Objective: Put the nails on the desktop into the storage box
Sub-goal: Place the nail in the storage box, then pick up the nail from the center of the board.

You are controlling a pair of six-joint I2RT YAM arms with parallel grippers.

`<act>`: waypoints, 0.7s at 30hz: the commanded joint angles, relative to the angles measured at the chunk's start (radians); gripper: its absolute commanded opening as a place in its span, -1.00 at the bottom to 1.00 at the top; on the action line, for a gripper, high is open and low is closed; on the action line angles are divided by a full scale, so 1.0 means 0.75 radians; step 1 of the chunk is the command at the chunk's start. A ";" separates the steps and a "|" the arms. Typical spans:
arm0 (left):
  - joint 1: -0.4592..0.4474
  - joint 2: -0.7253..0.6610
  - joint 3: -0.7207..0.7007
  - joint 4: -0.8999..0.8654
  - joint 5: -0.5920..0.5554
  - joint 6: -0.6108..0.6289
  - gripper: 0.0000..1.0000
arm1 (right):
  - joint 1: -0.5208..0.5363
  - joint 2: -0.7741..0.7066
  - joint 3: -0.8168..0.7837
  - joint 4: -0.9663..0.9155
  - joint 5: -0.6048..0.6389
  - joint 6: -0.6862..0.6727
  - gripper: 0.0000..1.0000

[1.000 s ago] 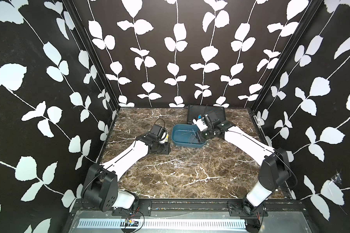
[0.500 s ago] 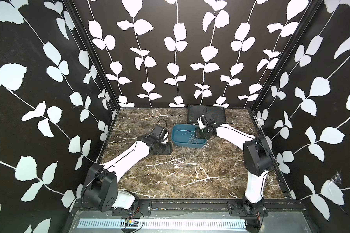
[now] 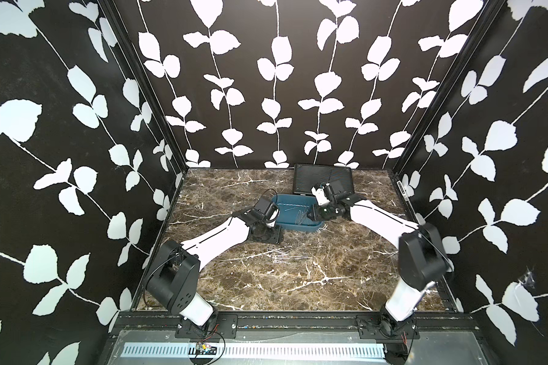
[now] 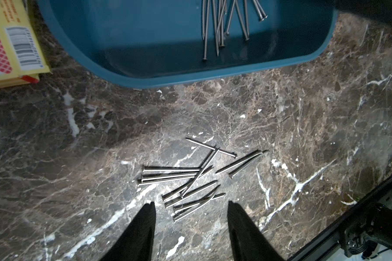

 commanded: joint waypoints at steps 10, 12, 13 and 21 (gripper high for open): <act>-0.002 -0.133 -0.134 0.021 0.004 -0.002 0.22 | 0.218 -0.216 -0.326 -0.282 0.097 -0.693 -0.27; -0.002 -0.139 -0.131 0.010 -0.001 0.004 0.28 | 0.269 -0.186 -0.329 -0.276 0.157 -0.729 -0.27; -0.002 -0.143 -0.128 0.003 -0.003 0.006 0.30 | 0.289 -0.168 -0.332 -0.269 0.175 -0.739 -0.26; -0.002 -0.216 -0.165 -0.046 -0.054 0.021 0.41 | 0.382 -0.025 -0.305 -0.234 0.271 -0.767 -0.25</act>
